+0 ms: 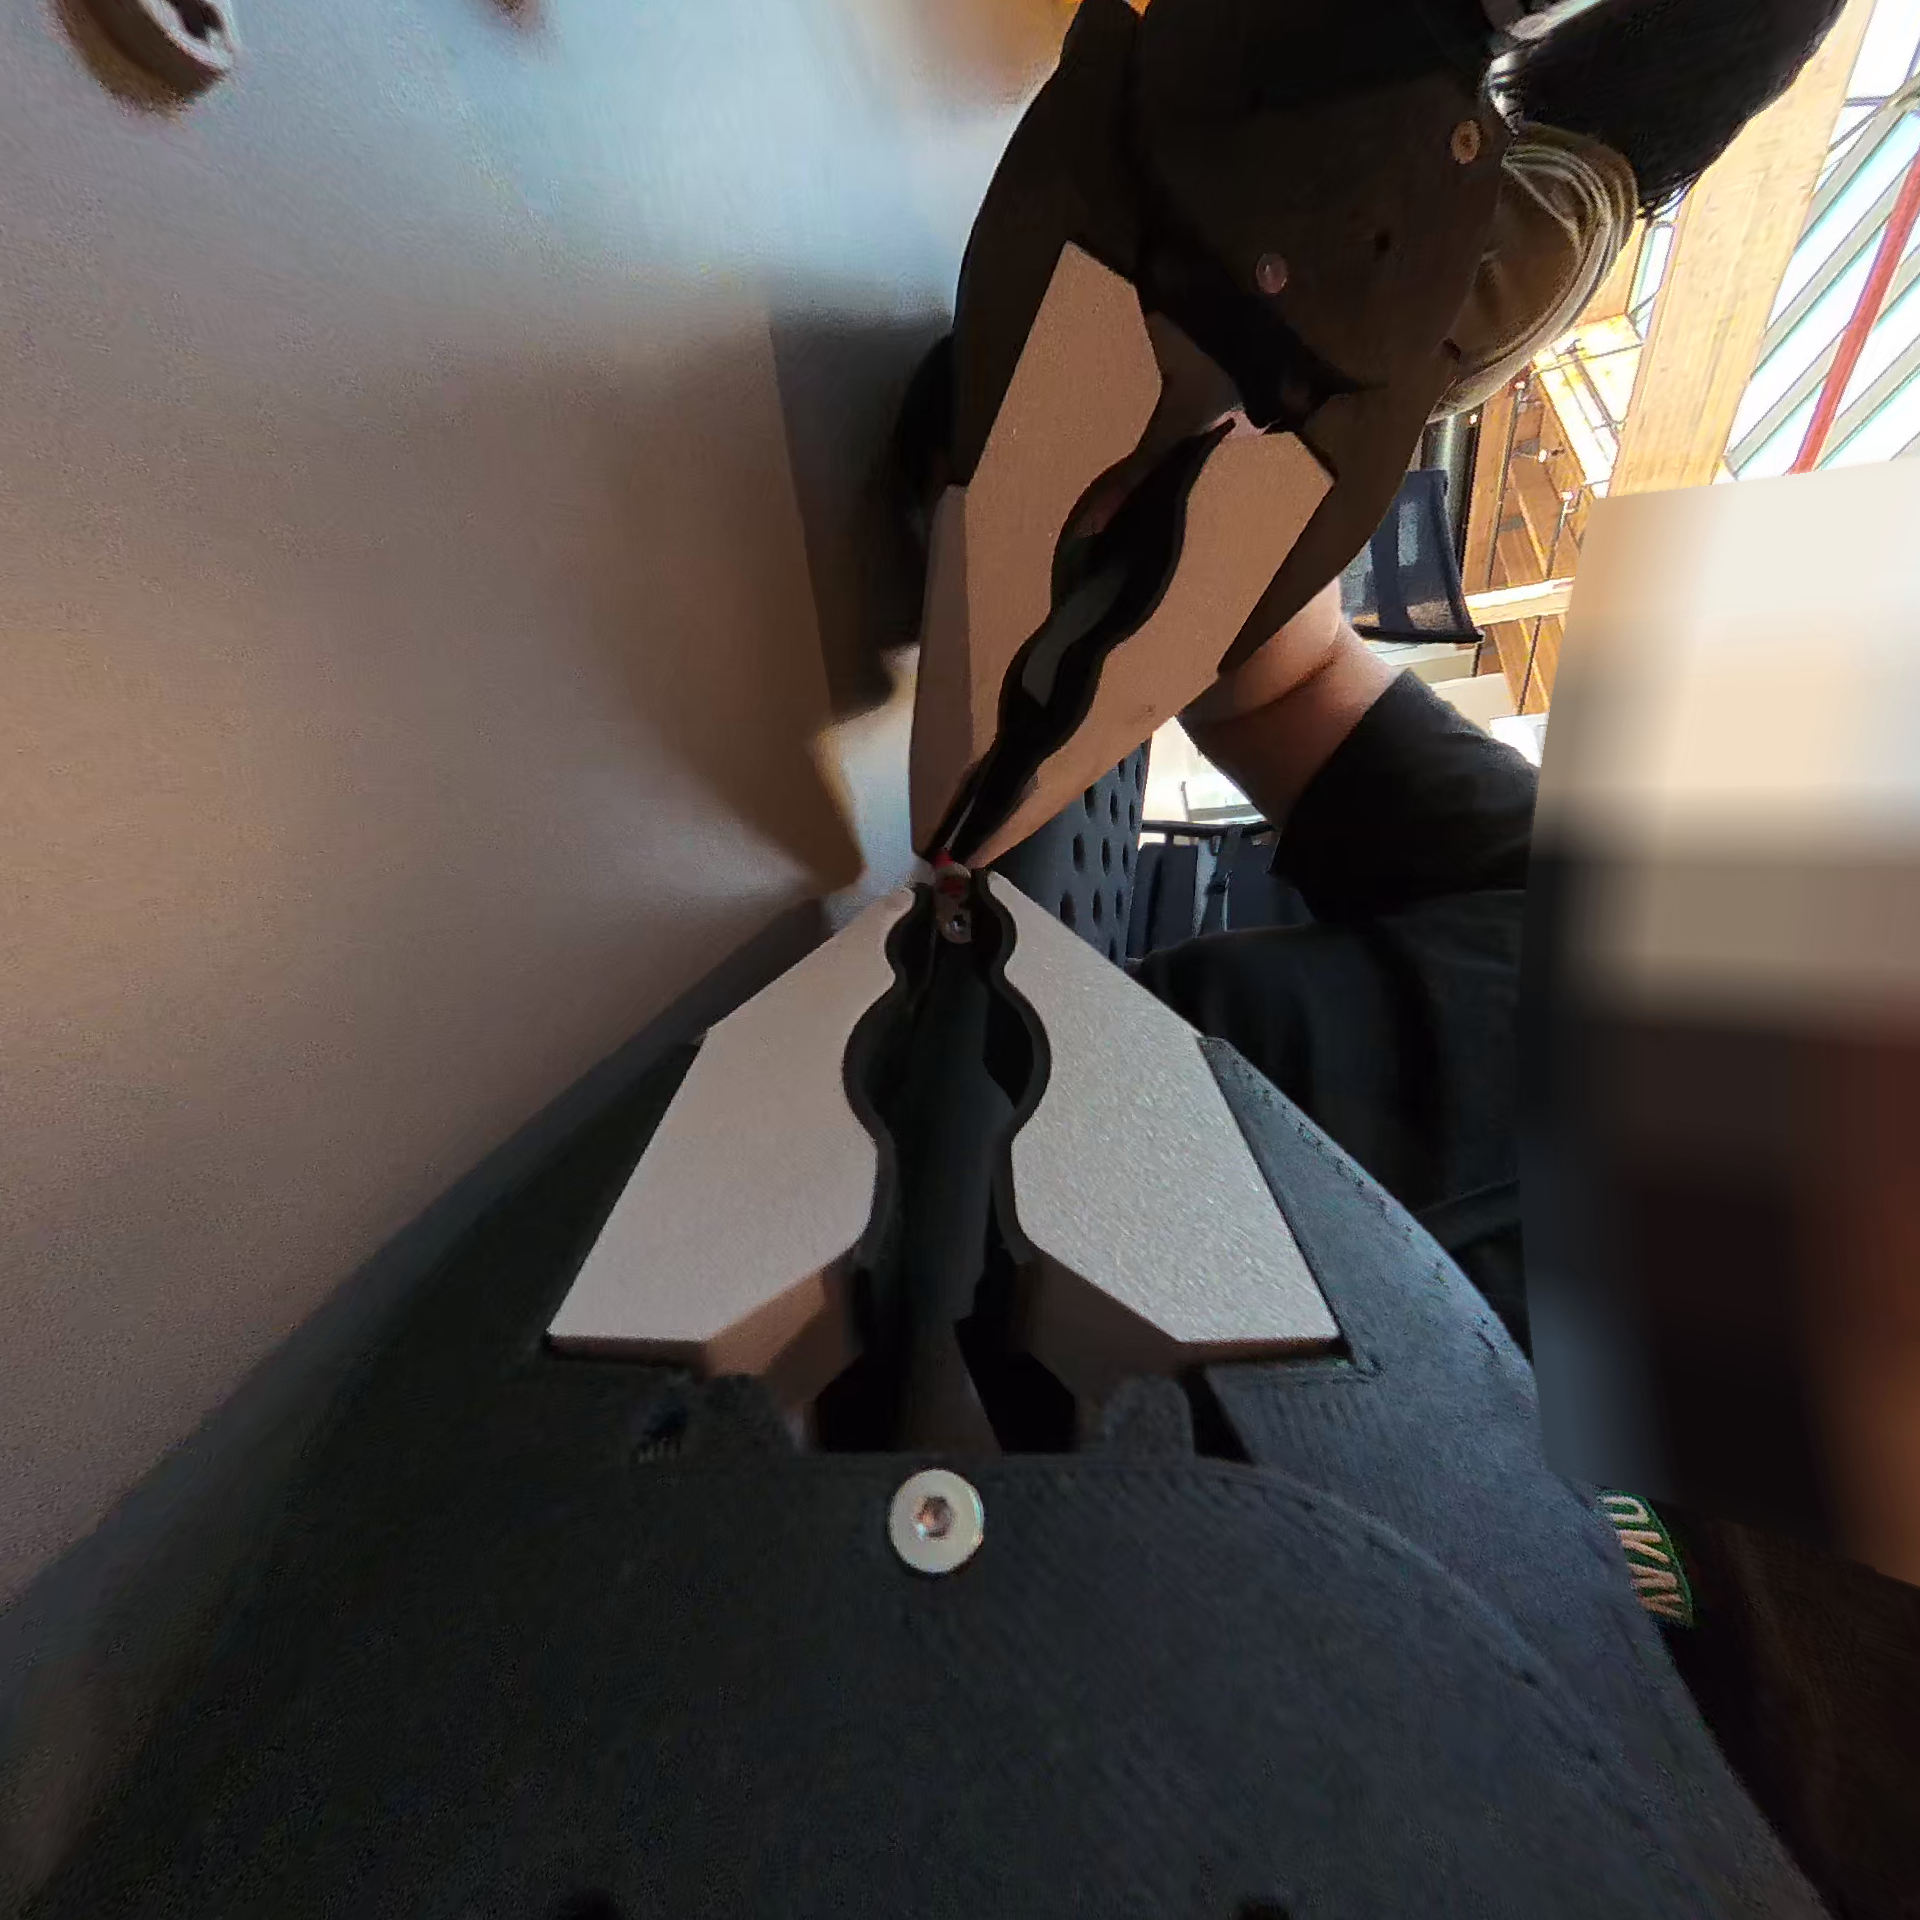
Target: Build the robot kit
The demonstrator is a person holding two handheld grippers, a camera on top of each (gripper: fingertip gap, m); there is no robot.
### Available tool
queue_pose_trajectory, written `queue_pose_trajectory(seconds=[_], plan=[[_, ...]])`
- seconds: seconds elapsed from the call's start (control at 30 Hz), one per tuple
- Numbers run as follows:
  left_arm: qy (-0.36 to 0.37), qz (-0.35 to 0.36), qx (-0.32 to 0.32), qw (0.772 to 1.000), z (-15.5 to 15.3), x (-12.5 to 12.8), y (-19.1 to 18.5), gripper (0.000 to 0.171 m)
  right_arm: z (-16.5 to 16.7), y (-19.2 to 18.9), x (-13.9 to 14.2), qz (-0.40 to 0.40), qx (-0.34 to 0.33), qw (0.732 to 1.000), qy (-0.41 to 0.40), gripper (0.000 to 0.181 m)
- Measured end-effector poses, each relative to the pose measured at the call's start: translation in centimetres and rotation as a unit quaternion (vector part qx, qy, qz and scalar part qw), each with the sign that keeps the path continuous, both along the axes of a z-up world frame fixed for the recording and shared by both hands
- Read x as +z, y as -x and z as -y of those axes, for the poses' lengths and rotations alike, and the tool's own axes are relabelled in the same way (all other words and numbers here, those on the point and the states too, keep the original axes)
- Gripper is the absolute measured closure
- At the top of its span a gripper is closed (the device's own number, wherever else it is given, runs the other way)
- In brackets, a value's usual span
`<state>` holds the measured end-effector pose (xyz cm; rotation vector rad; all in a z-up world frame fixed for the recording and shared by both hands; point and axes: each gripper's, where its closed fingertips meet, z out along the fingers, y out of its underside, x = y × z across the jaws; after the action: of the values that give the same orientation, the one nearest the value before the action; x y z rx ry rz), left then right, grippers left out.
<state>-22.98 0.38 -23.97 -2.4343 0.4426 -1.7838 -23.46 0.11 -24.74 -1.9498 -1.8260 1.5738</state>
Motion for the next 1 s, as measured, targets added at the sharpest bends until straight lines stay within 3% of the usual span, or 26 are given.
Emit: queue_pose_trajectory(seconds=[0.13,0.2,0.23,0.37,0.77,0.83,1.0], plan=[[0.003,-0.005,-0.014,1.000,0.4,-0.2,-0.1,0.166,-0.4,0.2,0.2,-0.011,-0.016,1.000,-0.006,0.179],[0.003,-0.018,-0.039,0.999,1.0,-0.6,-0.5,0.166,-0.9,1.2,2.6,-0.072,-0.054,0.994,0.060,0.181],[-0.008,-0.030,-0.047,0.998,1.0,-0.8,-0.7,0.161,-0.7,1.0,1.6,-0.040,-0.048,0.996,0.059,0.181],[-0.004,-0.010,-0.012,1.000,0.3,-0.3,-0.3,0.166,-0.2,-0.2,0.6,-0.022,-0.010,1.000,-0.004,0.181],[0.000,0.031,0.004,1.000,-0.1,0.8,0.0,0.166,-4.3,-1.3,1.6,-0.055,-0.063,0.995,-0.062,0.181],[-0.006,0.034,0.010,0.999,-0.3,1.0,0.1,0.166,-6.2,-1.2,2.3,-0.072,-0.102,0.987,-0.099,0.181],[-0.053,0.062,0.025,0.996,-0.7,2.5,0.2,0.166,-10.2,-1.8,4.5,-0.102,-0.146,0.937,-0.300,0.172]])
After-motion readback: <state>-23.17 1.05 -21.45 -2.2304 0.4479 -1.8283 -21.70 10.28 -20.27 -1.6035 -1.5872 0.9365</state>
